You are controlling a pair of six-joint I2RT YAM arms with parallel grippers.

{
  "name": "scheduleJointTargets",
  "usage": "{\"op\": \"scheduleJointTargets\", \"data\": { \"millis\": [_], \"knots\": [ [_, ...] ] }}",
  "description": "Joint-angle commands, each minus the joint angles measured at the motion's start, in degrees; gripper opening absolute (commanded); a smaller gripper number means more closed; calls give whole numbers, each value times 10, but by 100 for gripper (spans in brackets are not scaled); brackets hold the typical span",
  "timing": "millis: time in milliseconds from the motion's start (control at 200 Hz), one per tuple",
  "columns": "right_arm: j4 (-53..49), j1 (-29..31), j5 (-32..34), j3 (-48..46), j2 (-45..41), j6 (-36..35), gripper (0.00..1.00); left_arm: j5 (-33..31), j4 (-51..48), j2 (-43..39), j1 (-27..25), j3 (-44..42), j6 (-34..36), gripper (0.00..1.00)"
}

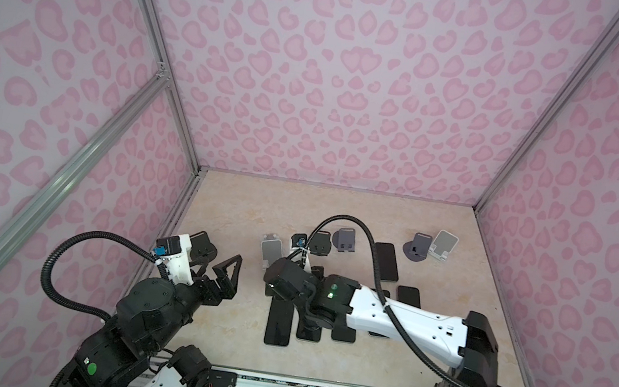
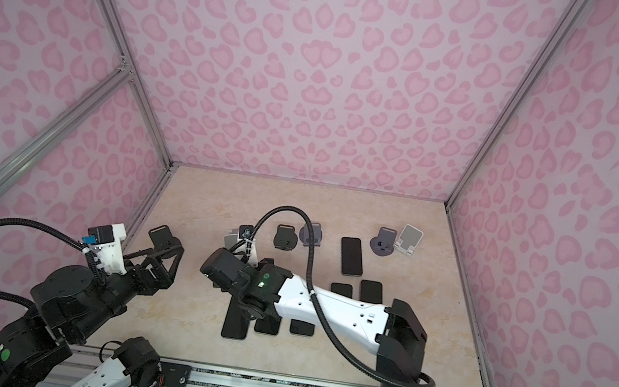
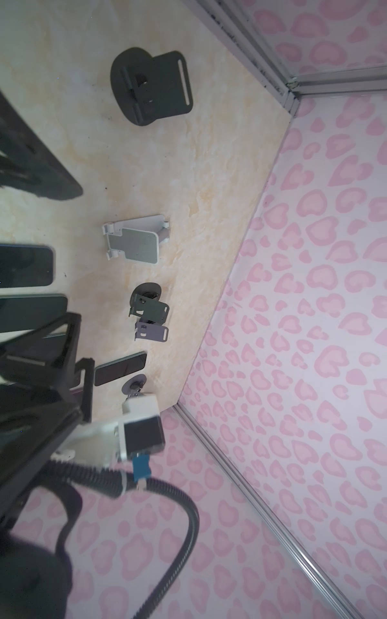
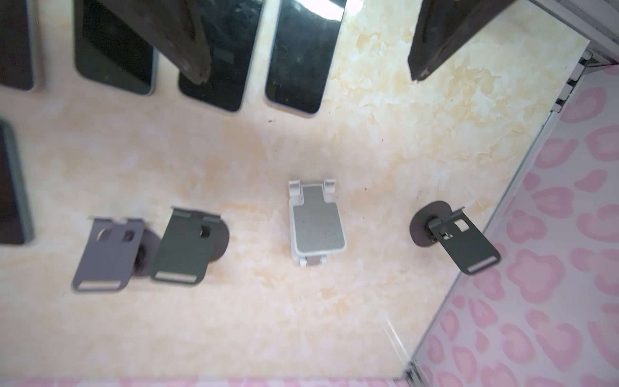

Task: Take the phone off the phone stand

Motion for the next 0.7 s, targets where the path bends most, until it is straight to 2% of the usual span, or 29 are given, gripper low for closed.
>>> {"op": "scheduleJointTargets", "data": {
  "millis": [0,155,180,215,265,315,365,400,435,510,550,585,695],
  "knots": [
    [73,-1,65,-60,-70,-157,95,-45,-13,12,0,15,37,98],
    [162,-5,139,-157,-165,-323,95,-94,44,16,0,-27,86,98],
    [184,-5,153,-172,-174,-342,99,-109,52,17,0,-39,89,98],
    [211,-5,180,-203,-187,-364,100,-127,72,19,0,-62,99,98],
    [249,-5,227,-240,-192,-411,100,-110,114,21,0,-100,136,98],
    [251,-11,282,-260,-185,-412,100,-95,164,22,0,-145,160,98],
    [235,-23,316,-260,-176,-395,100,-116,226,17,0,-198,161,98],
    [200,-37,288,-256,-178,-362,100,-144,286,8,0,-243,166,98],
    [193,-57,225,-264,-189,-350,99,-152,363,-4,0,-292,192,98],
    [237,-111,69,-309,-227,-358,100,-167,527,-17,1,-388,287,98],
    [271,-136,10,-337,-247,-366,99,-199,589,-5,2,-424,313,98],
    [301,-152,-17,-363,-263,-378,100,-211,635,13,7,-448,328,98],
    [370,-183,-41,-421,-308,-411,99,-180,738,112,56,-479,372,98]
  ]
}}
